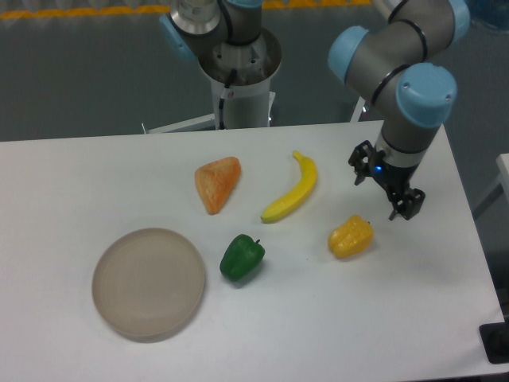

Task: Pick up the yellow pepper from the table
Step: 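Move the open gripper over the yellow bell pepper, then lower the gripper around the yellow pepper and close the fingers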

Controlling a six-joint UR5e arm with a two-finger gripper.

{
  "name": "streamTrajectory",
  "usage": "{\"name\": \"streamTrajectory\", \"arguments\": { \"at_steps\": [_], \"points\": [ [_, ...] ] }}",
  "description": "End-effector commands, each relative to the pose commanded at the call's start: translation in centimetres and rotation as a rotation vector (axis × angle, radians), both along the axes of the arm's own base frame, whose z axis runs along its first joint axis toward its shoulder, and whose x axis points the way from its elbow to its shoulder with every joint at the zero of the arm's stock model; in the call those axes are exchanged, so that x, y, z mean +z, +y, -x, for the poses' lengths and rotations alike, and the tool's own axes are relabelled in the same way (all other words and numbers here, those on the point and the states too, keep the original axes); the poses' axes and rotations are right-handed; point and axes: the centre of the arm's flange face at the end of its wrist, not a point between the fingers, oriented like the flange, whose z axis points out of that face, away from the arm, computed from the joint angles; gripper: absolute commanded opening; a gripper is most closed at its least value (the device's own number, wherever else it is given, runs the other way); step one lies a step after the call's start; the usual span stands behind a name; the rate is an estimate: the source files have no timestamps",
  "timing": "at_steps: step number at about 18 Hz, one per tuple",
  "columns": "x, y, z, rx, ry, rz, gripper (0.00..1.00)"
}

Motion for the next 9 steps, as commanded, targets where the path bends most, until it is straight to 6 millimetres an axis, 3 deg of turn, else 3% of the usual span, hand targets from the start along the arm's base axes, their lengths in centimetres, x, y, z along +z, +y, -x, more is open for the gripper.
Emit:
{"name": "streamTrajectory", "arguments": {
  "at_steps": [4, 5, 9],
  "points": [
    [-1.7, 1.7, 1.5, 0.003, 0.066, -0.055, 1.00],
    [-3.0, 2.3, 2.2, 0.005, 0.080, -0.065, 1.00],
    [-5.0, 2.2, 2.1, 0.002, 0.069, -0.045, 1.00]
  ]
}}
